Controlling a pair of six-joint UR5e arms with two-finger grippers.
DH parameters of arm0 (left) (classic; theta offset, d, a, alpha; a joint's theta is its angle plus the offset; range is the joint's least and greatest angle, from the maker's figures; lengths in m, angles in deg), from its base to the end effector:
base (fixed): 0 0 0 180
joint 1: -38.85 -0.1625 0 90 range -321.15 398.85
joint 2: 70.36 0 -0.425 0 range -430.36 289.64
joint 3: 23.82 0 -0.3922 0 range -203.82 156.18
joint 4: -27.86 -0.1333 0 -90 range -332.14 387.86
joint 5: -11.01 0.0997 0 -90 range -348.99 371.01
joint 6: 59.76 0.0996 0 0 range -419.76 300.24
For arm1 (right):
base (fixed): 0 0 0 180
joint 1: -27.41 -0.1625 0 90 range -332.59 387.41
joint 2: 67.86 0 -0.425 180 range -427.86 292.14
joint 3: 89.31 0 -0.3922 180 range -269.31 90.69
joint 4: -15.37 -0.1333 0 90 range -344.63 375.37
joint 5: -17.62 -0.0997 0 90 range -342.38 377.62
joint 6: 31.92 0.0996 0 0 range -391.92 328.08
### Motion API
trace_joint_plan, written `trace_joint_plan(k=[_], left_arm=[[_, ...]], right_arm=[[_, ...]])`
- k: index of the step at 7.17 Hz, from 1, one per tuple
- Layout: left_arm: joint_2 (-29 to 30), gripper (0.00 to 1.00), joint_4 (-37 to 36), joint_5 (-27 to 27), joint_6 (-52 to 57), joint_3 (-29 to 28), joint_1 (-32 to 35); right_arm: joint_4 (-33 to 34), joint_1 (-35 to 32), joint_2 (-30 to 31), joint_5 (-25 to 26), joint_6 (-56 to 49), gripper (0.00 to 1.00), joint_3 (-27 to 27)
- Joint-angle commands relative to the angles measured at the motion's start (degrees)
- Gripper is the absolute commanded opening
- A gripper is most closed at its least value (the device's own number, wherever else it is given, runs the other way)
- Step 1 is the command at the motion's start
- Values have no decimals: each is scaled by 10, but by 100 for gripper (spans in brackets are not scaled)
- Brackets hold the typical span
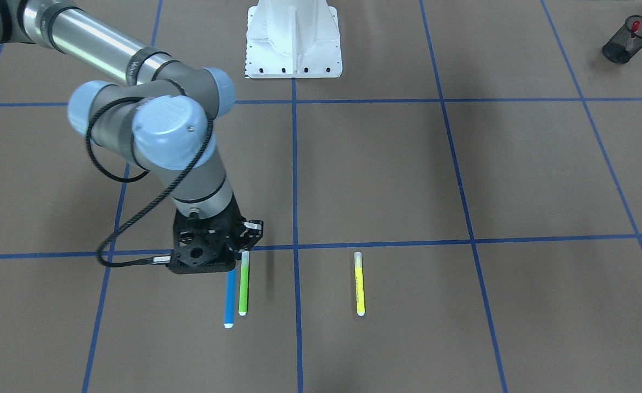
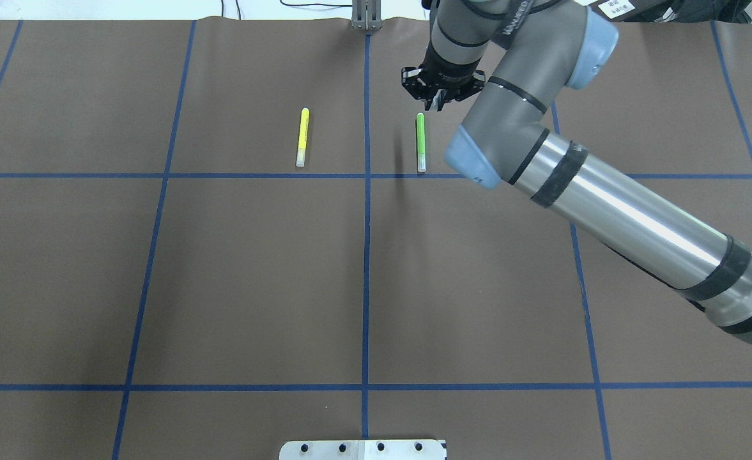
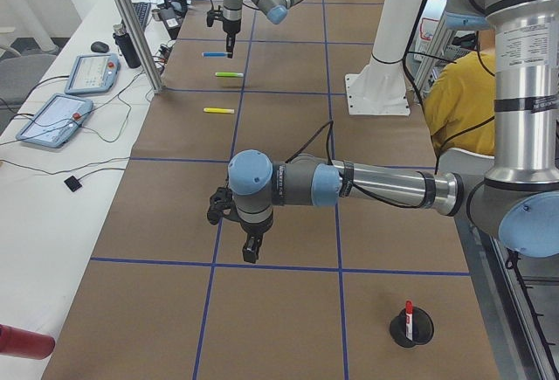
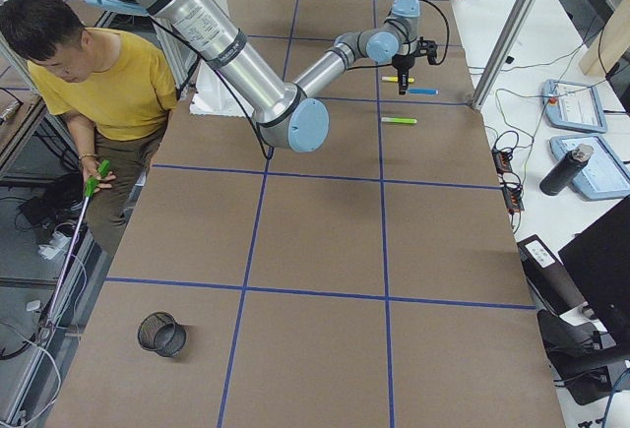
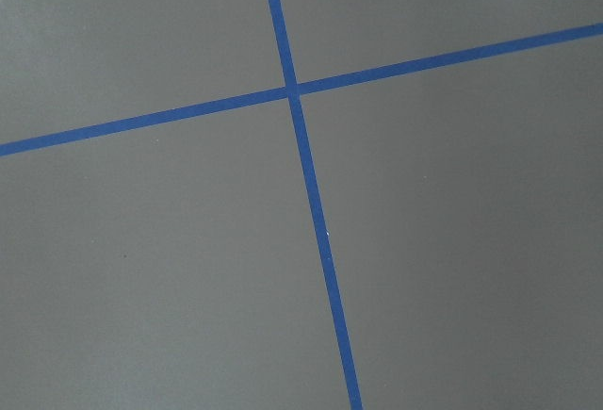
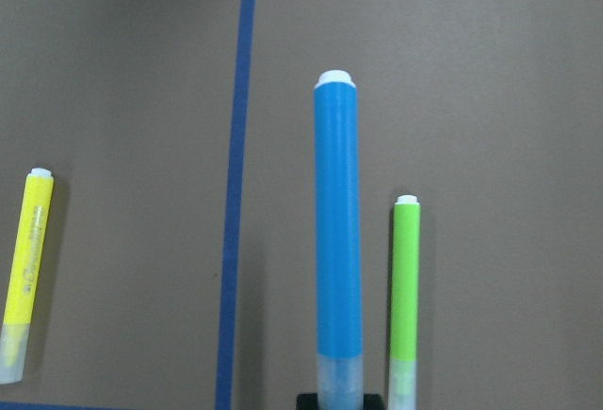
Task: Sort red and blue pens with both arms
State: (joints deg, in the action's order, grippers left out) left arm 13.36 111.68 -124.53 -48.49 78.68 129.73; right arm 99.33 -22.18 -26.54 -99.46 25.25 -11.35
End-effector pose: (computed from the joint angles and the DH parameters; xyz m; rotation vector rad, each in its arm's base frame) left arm -0.0690 -0.4421 0.6121 0.0849 0.7913 0.1720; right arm -0.4304 -0.6413 0.2067 0.1424 -0.8457 0.0984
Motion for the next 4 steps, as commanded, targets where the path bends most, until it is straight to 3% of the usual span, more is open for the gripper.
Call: trace_joint_plan(k=[1,4], left_arm=[[-2,100,0,0,1,-4,0],[-4,100,1,3,1,-20,0]], right_arm=[[-4,-75,99,-69,-2,0,82],[0,-152,258,-137,-83,0,204]])
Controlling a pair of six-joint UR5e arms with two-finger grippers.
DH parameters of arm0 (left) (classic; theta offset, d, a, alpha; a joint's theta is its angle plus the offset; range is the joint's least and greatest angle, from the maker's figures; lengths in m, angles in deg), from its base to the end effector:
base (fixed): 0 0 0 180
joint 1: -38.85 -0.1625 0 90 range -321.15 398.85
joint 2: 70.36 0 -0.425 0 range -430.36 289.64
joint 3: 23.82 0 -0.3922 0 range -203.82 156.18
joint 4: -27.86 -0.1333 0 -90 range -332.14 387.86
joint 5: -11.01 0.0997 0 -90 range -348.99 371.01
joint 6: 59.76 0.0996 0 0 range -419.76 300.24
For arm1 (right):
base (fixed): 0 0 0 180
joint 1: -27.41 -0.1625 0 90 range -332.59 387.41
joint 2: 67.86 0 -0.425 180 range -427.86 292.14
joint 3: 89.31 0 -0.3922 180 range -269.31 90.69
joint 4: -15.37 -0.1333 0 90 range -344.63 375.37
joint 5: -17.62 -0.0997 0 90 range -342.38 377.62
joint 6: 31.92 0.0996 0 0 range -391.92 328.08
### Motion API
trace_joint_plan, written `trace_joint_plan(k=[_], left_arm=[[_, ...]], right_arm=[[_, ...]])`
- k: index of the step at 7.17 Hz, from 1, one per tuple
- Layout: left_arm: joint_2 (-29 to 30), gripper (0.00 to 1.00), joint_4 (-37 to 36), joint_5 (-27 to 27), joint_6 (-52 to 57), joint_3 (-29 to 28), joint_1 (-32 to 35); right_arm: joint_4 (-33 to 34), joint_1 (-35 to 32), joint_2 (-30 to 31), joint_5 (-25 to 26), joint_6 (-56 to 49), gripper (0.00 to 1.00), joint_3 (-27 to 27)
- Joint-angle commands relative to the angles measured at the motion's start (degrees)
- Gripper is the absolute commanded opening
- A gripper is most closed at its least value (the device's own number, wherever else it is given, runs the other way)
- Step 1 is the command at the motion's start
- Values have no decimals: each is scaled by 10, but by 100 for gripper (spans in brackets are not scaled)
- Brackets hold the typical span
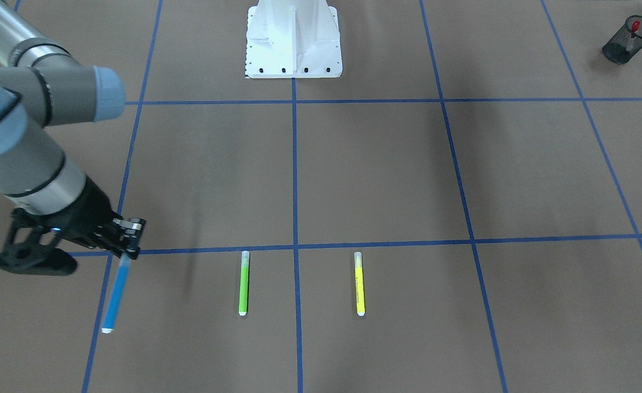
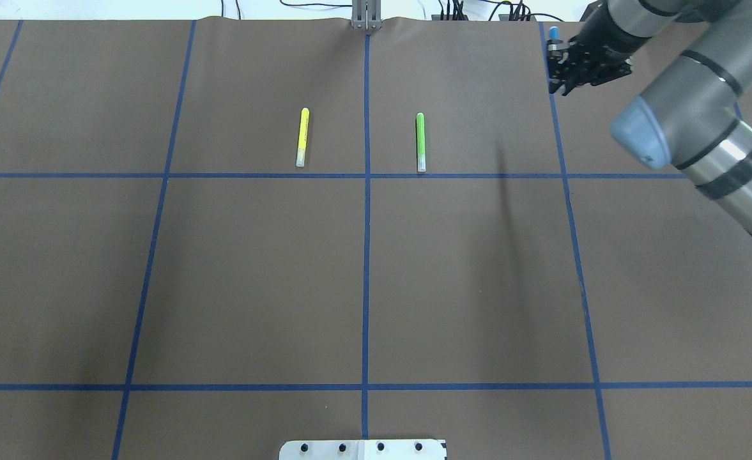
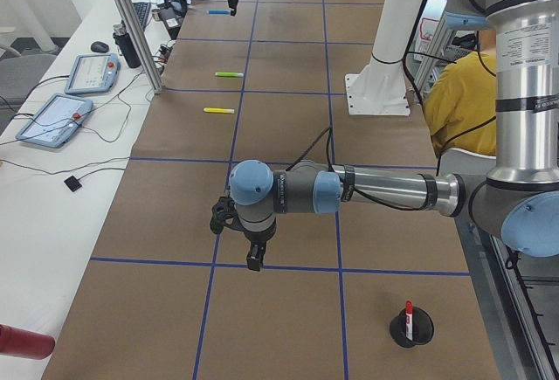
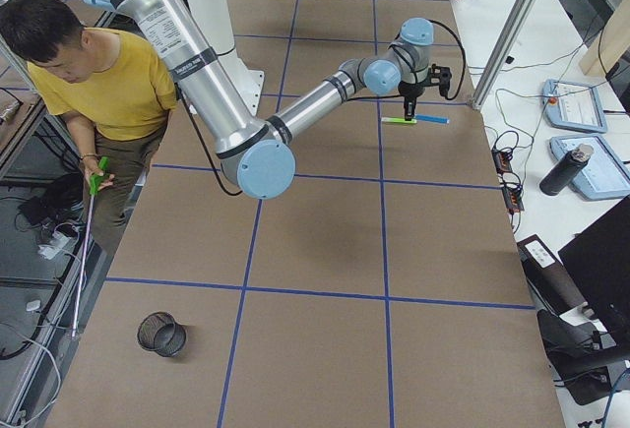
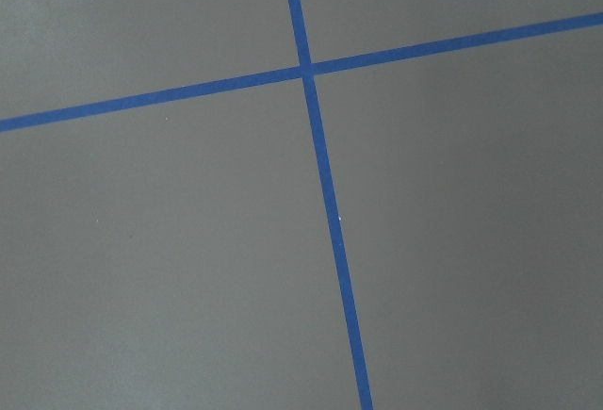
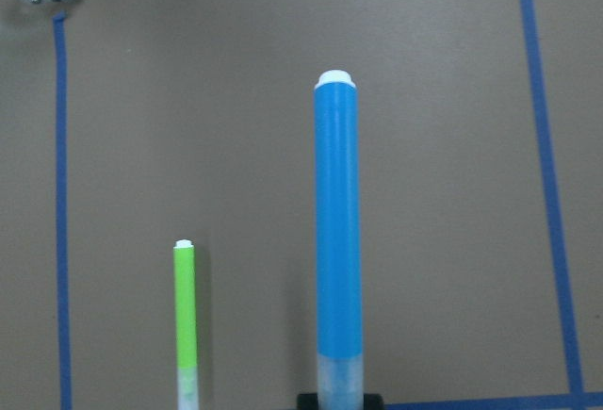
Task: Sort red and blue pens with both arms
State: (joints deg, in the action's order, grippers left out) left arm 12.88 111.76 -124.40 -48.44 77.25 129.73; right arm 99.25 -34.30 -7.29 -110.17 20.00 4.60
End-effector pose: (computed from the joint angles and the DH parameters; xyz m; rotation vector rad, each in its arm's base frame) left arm -0.0691 -0.4375 0.6281 0.0549 0.7920 0.1602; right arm -0.2508 -0.6185 0.3145 0.0994 -0.9102 0.1562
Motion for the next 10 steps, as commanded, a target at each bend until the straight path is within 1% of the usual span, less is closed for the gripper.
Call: trace_joint_plan(k=[1,2,4,5,6,7,8,9,10], left_arm=[[2,100,0,0,0,-4,0],[2,100,0,-1,1,-4,0],[3,100,0,-2,2,-3,0],[3,100,1,-2,2,-2,0],[3,100,1,-2,3,-1,0],[3,100,1,-2,3,0,0],[3,100,1,-2,3,0,0],[3,100,1,-2,4,1,0],[3,100,6,-2,4,1,0]], right_arm=[[-3,-51,118,-39,-32,0,75],[-5,-73,176,-50,-52,0,107],[-4,-128,282,-52,-158,0,153],[-2,-173,326,-50,-207,0,171],[-2,-190,372,-35,-252,0,188],[-1,-209,423,11,-336,0,209],[3,-229,465,24,-413,0,218],[3,-254,506,25,-495,0,220],[6,-296,550,14,-566,0,220]])
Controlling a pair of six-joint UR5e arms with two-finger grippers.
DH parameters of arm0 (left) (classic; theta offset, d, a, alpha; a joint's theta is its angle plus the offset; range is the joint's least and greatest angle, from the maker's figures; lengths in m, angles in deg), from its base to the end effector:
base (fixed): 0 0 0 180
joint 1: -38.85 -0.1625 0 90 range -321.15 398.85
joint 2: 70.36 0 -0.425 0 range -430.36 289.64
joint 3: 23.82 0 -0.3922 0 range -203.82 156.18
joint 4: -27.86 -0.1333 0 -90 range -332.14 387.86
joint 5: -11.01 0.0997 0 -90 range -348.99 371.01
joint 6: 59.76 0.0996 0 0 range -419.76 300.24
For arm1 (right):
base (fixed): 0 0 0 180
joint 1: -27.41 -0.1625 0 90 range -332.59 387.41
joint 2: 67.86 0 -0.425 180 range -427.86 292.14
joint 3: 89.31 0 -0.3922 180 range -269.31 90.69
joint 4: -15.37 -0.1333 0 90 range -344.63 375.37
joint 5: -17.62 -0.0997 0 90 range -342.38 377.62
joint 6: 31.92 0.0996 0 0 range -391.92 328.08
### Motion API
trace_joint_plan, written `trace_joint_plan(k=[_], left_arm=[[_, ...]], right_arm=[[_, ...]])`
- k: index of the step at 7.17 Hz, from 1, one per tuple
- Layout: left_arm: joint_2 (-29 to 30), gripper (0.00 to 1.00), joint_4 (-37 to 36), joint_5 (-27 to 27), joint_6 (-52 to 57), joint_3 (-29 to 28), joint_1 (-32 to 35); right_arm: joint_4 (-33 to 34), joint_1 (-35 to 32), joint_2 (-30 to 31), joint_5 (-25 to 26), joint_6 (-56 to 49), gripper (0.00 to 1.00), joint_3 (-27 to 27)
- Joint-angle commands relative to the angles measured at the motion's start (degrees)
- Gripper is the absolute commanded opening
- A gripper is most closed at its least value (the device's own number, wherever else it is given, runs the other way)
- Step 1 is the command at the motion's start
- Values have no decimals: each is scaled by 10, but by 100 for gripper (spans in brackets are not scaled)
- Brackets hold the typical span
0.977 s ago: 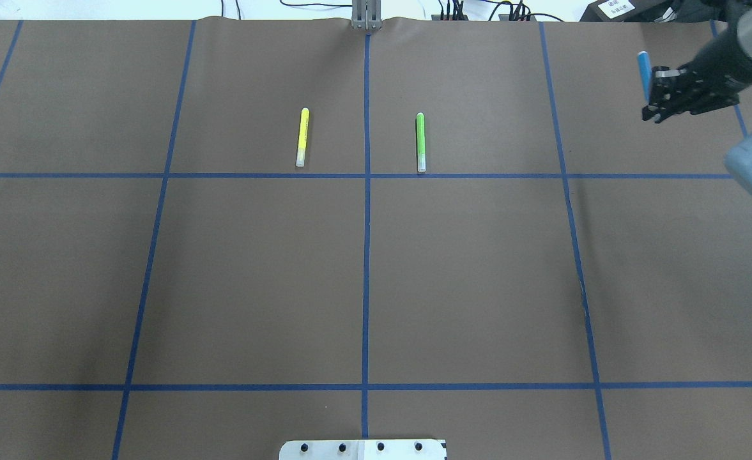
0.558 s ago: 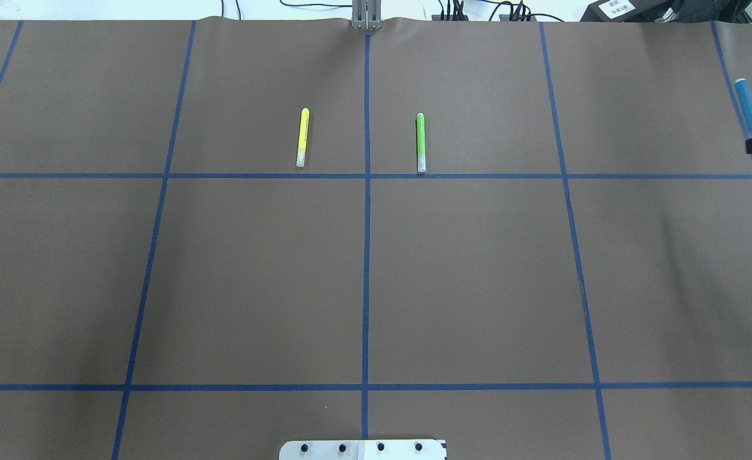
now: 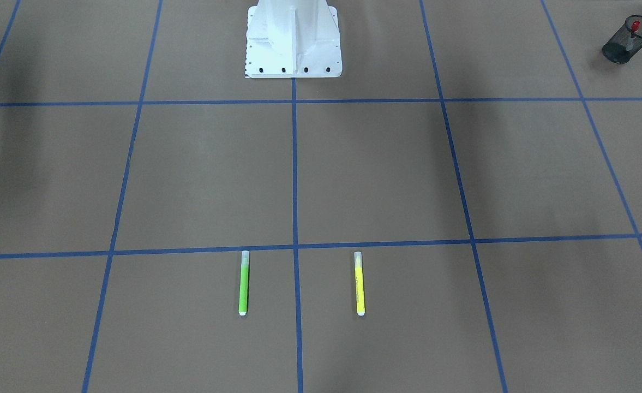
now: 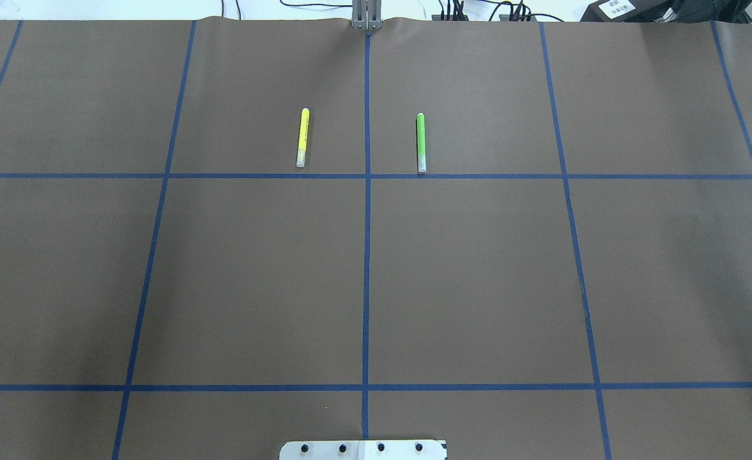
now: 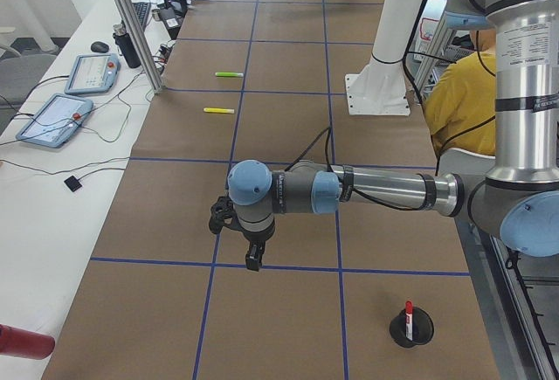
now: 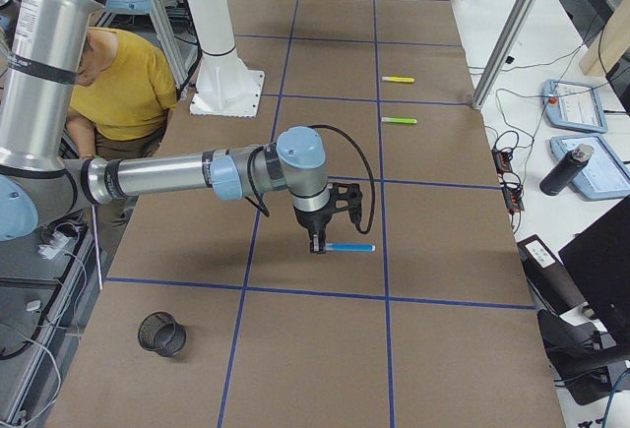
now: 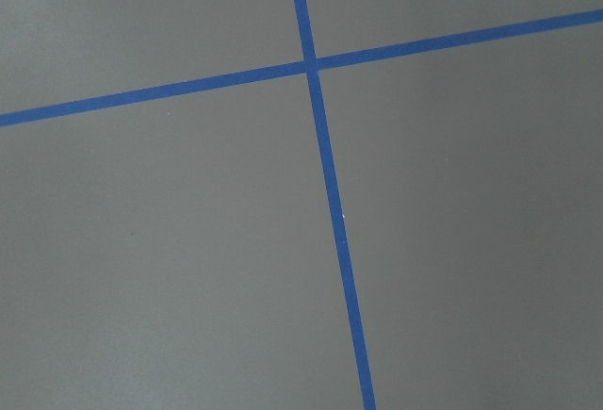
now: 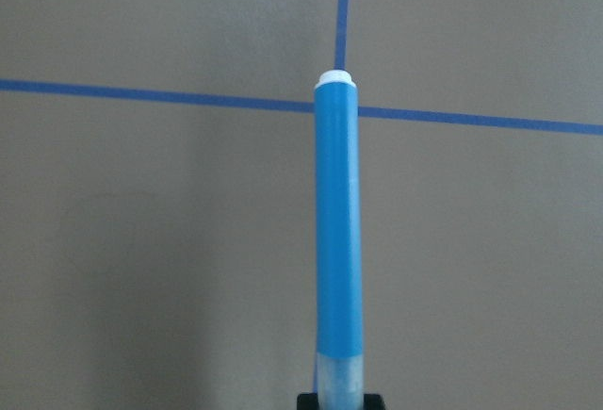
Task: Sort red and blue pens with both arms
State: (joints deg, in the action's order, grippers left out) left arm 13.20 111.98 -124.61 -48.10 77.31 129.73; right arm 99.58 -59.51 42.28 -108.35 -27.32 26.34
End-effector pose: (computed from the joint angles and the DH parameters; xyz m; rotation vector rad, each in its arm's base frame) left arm -0.0689 -0.4404 0.6245 0.0675 0.7946 0.1698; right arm 0.0555 -0.3611 0.5834 0.1483 -0.6370 -0.0363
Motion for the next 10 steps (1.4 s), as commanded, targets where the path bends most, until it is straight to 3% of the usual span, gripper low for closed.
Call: trace_joint_plan(k=[1,2,4,5,10], left_arm=[[0,100,17,0,-1,-4,0],[0,100,18,0,-1,-3,0],[0,100,19,0,0,-3,0],[0,100,19,0,0,-2,0],[-4,100,43,-1,1,-1,0]], right_arm=[[40,-80,89,-52,-106,0,6],[78,-137,117,-113,-124,0,9],[96,-229,181,-117,-174,0,3],[137,-276,191,-120,-175,0,-1],[511,-468,179,-111,-212,0,35]])
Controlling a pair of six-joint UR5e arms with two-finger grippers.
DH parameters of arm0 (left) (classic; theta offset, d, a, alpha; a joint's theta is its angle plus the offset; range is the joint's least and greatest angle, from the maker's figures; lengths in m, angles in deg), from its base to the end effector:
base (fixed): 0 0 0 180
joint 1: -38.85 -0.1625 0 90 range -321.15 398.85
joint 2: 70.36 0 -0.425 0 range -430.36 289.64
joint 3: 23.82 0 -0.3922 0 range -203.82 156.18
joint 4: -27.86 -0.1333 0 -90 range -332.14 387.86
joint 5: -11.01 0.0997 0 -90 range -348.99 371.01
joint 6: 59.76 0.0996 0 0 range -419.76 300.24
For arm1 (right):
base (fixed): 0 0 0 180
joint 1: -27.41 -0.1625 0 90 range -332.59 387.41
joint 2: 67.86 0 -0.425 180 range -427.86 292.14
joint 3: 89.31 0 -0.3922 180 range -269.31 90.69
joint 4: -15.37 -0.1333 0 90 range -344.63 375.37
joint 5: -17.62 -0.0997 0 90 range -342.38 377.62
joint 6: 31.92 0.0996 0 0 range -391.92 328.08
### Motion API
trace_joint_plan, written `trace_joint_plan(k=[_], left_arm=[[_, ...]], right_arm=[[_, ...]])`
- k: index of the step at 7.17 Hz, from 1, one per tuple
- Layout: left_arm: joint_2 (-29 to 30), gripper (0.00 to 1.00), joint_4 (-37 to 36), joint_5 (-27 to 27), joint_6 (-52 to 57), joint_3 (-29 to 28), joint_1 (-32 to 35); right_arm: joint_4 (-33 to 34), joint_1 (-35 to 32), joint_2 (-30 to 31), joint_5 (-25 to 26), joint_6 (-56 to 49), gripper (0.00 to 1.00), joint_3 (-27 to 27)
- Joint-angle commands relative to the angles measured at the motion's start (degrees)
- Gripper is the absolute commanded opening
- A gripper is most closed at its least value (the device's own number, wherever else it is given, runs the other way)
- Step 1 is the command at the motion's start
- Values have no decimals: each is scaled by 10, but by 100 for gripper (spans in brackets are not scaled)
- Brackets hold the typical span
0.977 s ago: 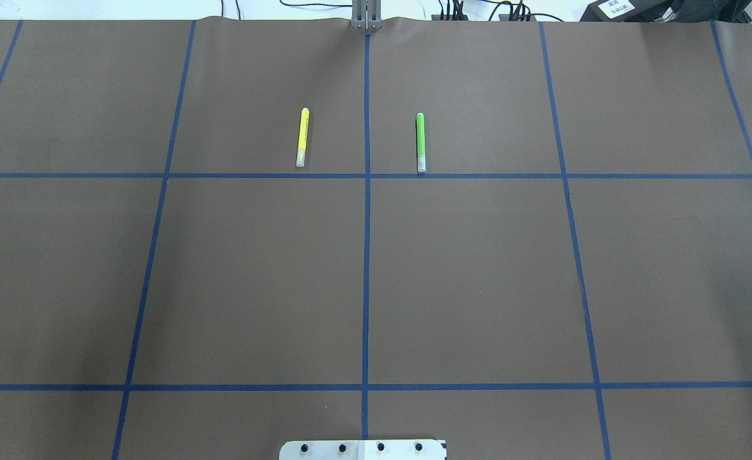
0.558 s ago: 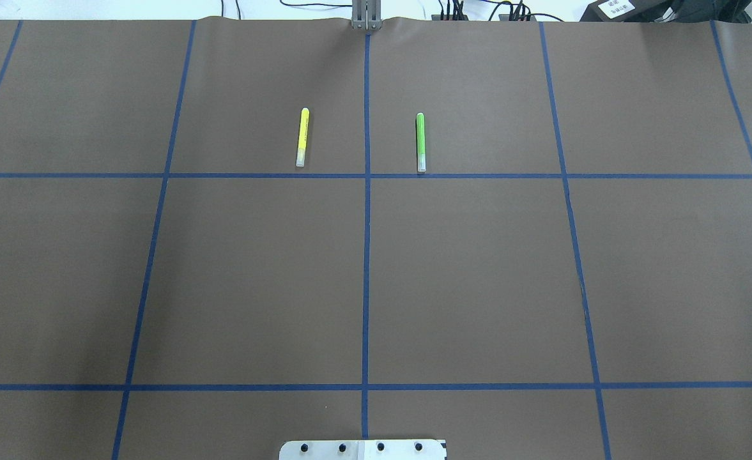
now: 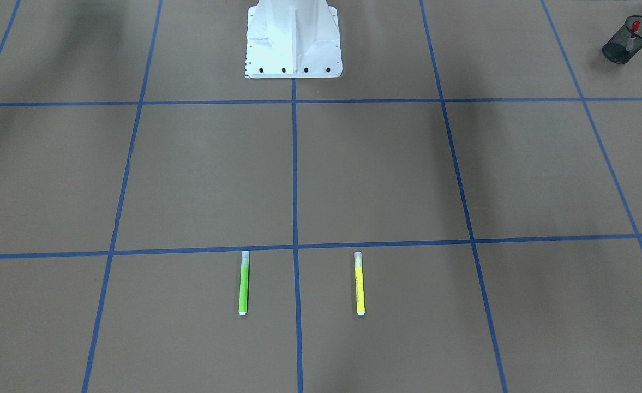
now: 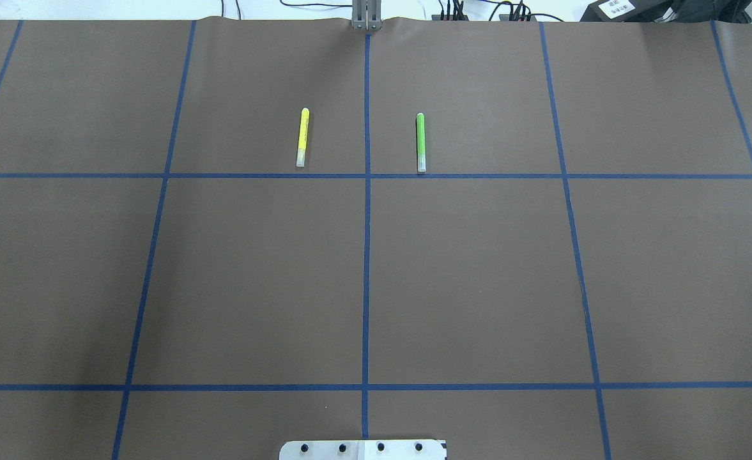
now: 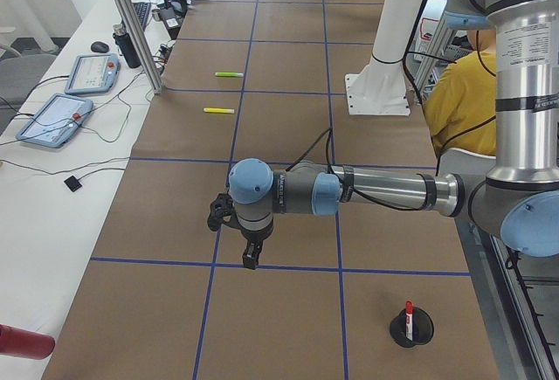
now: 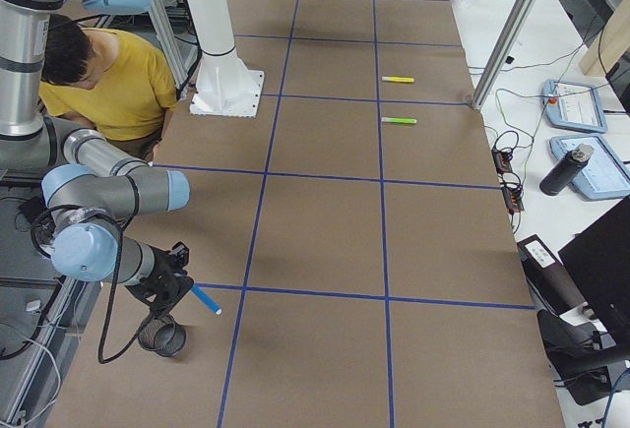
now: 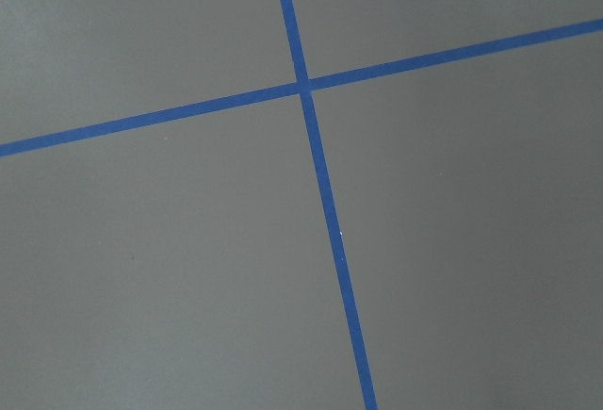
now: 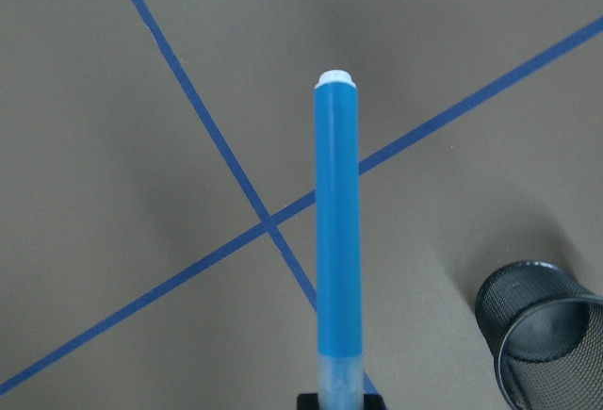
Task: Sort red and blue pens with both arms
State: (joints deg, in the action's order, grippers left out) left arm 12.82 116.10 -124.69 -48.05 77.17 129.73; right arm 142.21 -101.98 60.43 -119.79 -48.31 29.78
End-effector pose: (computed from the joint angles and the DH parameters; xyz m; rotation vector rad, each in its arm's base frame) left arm -0.0688 -0.4422 0.6213 0.1272 0.7897 0.1956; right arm 0.1380 -0.0736 0.6773 -0.3082 -1.0629 0.6922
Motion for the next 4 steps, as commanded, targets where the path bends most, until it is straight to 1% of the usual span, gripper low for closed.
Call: trace_joint_plan(k=[1,2,3,4], left_arm=[[0,100,3,0,1,2,0],[0,100,3,0,1,2,0],[0,100,10,0,1,2,0],[0,100,24,0,0,0,0]], right_arm=[[149,-73,-10,8,-1,0,-3],[211,-108,-19,20,5,0,-13],[239,-132,-36,37,4,0,-40],[242,-142,-41,43,1,0,-66]])
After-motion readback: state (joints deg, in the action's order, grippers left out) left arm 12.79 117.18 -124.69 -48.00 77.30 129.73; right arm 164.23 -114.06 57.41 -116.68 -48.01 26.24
